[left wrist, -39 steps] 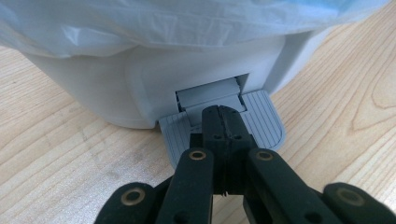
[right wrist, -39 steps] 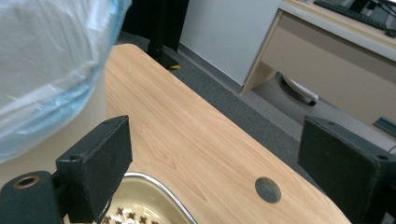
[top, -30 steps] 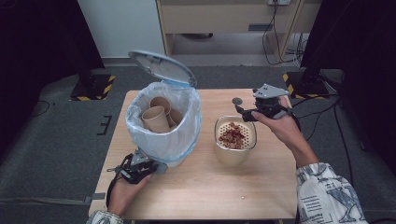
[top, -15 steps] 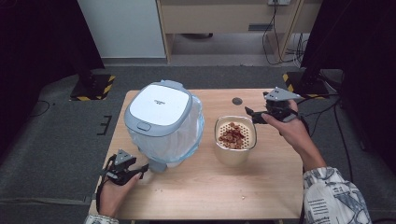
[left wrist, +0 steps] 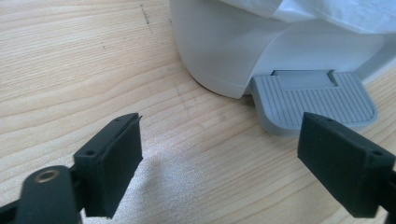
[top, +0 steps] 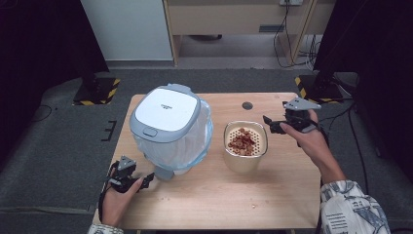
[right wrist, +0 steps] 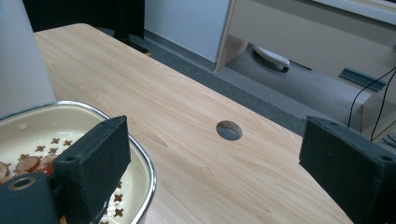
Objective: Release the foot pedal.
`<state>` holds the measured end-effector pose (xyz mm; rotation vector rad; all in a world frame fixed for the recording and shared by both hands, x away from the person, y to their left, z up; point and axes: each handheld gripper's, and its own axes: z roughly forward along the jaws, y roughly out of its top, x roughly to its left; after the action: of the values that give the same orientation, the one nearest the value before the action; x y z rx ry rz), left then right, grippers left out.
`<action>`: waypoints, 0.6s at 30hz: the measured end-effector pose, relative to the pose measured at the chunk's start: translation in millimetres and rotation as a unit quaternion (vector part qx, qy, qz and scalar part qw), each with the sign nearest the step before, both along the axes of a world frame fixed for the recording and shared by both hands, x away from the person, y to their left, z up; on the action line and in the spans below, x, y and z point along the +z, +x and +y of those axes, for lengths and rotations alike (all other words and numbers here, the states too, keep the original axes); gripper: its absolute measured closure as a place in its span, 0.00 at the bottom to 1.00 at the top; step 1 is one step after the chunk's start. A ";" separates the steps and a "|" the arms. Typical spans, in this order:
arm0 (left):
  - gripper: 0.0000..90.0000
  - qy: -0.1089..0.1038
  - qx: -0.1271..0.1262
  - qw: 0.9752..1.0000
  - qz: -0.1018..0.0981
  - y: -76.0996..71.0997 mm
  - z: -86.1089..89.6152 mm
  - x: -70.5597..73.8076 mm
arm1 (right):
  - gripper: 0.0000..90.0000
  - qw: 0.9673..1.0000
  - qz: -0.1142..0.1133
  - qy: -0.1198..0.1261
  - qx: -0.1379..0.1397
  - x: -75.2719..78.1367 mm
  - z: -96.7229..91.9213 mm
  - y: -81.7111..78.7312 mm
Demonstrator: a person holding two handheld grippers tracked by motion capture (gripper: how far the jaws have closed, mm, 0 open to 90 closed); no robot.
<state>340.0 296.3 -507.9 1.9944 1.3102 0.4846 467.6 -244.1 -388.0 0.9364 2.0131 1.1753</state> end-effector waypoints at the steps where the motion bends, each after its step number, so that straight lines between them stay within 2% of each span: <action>1: 0.13 0.000 -0.001 1.000 0.000 0.2 -0.1 -0.3 | 0.10 1.000 0.001 0.001 -0.002 -1.2 -1.5 -0.4; 10: 0.09 0.006 -0.004 1.000 -0.004 0.7 0.9 -2.1 | 0.10 1.000 0.014 0.005 -0.023 -15.9 -18.1 -6.3; 18: 0.09 0.006 -0.004 1.000 -0.004 1.2 1.2 -2.9 | 0.10 0.998 0.035 0.014 -0.041 -40.6 -36.1 -19.1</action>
<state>341.2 297.4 -510.9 2.0056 1.2962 0.4966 448.5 -280.2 -428.7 1.0762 1.9976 1.1429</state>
